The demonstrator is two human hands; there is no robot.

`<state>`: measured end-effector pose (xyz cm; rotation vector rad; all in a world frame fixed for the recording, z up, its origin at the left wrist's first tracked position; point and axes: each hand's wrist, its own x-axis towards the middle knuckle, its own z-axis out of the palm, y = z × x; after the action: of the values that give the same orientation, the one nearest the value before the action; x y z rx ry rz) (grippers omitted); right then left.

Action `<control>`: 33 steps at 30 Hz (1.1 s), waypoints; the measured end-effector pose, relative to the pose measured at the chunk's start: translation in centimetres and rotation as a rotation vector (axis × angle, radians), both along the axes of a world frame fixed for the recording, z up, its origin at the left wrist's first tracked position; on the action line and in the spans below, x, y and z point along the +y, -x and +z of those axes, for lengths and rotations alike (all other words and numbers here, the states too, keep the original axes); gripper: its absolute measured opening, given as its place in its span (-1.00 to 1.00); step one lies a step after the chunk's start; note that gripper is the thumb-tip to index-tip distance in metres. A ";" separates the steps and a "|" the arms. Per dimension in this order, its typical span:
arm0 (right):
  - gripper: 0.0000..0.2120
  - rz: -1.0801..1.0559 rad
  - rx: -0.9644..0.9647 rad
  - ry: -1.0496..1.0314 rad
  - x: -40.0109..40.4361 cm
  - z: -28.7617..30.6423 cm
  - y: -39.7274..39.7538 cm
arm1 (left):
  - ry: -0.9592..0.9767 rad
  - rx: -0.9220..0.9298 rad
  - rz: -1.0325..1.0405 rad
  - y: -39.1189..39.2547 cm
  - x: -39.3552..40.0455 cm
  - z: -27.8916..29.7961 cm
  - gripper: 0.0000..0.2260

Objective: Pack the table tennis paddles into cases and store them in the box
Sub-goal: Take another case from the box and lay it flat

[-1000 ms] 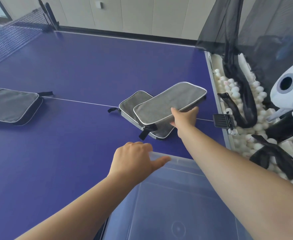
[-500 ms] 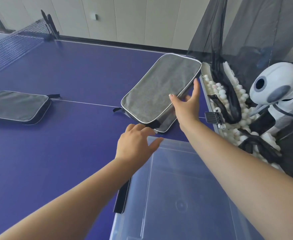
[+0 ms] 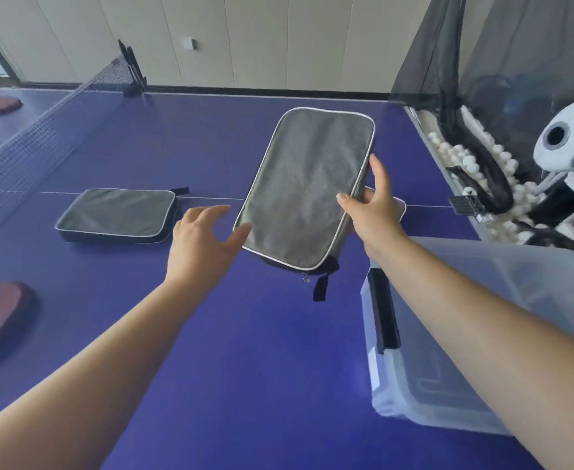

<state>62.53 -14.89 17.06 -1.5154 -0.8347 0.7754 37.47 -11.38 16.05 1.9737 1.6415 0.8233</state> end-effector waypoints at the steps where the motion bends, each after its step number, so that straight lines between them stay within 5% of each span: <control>1: -0.29 0.006 0.018 0.006 -0.2 -0.3 1.8 | 0.025 -0.004 -0.012 2.0 0.6 -0.2 -0.50; 8: -0.33 0.089 -0.071 0.114 -1.4 -2.7 12.5 | 0.133 0.074 -0.149 12.4 3.1 -2.5 -0.34; 11: -0.36 0.175 -0.229 0.137 -1.6 -2.4 16.0 | -0.063 0.197 -0.232 14.7 2.6 -2.6 -0.27; 17: -0.79 0.304 -0.773 0.235 -1.5 -0.6 19.9 | -0.616 0.415 -0.411 15.0 1.8 -1.8 -0.12; 20: -0.84 0.421 -0.997 0.189 -1.6 0.2 21.4 | -0.626 0.571 -0.455 14.2 1.7 -1.5 -0.30; 23: -0.83 0.437 -1.071 0.057 -1.6 -0.4 22.1 | -0.319 0.717 -0.436 13.5 0.6 -0.7 -0.75; 29: -0.60 0.150 -0.970 -0.208 -2.4 -2.0 18.9 | -0.025 0.348 -0.224 15.6 0.4 -1.5 -0.83; 33: -0.66 0.006 -0.611 -0.043 -3.1 -2.6 16.9 | 0.165 -0.015 -0.143 17.0 0.5 -2.6 -0.93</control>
<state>45.63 -18.03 14.45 -1.7355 -1.2919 0.2850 20.43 -10.84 13.40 1.9381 1.4895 0.6270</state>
